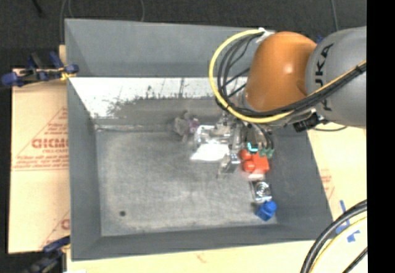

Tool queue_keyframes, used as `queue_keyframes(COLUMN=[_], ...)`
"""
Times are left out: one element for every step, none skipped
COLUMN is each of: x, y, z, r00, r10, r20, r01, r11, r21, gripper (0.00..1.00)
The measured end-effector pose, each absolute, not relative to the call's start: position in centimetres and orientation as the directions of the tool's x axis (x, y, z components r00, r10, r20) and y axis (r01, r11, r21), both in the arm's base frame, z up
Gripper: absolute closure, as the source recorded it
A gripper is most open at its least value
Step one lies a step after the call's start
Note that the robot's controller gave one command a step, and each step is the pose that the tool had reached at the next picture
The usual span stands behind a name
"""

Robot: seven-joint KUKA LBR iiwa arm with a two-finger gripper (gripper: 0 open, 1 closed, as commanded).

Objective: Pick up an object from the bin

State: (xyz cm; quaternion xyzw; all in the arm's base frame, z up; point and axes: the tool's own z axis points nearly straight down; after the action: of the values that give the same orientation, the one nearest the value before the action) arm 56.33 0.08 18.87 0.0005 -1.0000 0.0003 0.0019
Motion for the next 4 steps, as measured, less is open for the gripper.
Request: queue_keyframes(x=[61.1,63.7,63.8,64.0], y=[-3.4,-5.8,-6.5,-6.5], z=[11.5,10.6,11.2,10.8], r00=[-0.992,-0.981,-0.973,-0.971], r10=[0.124,0.196,0.232,0.237], r20=[-0.005,-0.004,-0.003,-0.01], r01=[0.124,0.196,0.232,0.237], r11=[0.992,0.981,0.973,0.971], r21=[0.001,0.002,0.001,0.002], gripper=[0.0,0.0,0.0,0.0])
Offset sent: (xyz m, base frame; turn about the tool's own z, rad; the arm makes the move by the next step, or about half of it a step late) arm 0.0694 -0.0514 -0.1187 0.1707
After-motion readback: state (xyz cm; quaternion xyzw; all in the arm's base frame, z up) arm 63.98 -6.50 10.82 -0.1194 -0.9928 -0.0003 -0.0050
